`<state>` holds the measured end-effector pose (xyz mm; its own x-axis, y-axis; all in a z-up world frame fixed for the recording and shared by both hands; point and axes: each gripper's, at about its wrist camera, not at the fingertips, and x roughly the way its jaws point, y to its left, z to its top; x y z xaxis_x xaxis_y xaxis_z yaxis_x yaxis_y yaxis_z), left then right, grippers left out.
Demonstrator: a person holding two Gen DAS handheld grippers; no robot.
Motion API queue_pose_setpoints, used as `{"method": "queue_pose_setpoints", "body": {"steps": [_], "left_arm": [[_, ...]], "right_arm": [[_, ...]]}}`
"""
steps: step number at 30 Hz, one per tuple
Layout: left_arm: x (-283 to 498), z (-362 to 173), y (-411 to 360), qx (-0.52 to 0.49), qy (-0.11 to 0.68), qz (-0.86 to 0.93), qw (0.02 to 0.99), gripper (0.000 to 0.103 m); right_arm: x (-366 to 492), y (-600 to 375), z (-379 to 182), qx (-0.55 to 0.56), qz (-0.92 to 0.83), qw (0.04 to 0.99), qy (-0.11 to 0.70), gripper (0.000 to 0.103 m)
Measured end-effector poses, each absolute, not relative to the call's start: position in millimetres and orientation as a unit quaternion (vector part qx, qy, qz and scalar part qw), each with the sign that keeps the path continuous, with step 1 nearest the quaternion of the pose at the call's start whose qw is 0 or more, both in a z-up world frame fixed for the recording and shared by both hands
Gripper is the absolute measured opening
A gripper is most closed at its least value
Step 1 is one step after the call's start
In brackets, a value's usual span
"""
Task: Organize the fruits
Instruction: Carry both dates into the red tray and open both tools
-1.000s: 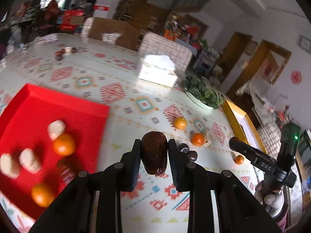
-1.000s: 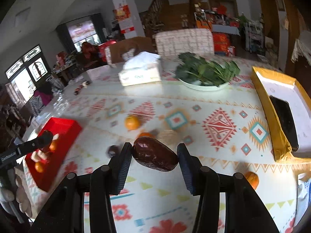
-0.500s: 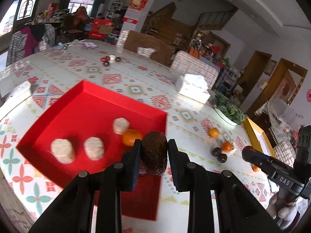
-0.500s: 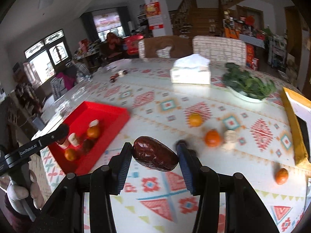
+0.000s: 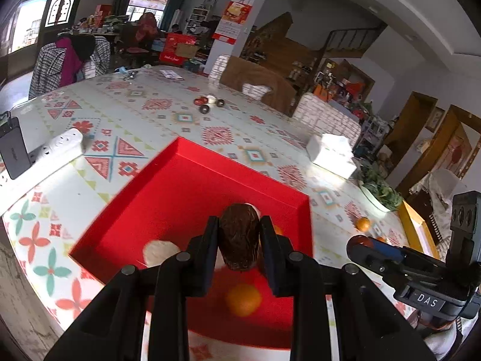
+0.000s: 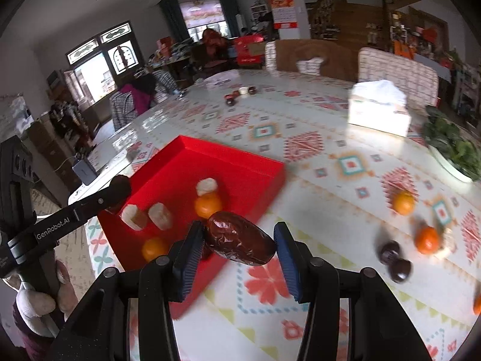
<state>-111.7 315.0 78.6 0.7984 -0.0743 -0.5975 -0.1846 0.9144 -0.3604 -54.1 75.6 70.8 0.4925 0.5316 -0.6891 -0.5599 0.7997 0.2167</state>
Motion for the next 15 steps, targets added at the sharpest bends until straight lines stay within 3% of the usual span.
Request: {"method": "queue_pose_setpoints", "body": {"steps": [15], "left_arm": [[-62,59,356,-0.201,0.346,0.063,0.914,0.027]], "right_arm": [[-7,145,52,-0.002,0.348,0.831,0.435,0.052]]}}
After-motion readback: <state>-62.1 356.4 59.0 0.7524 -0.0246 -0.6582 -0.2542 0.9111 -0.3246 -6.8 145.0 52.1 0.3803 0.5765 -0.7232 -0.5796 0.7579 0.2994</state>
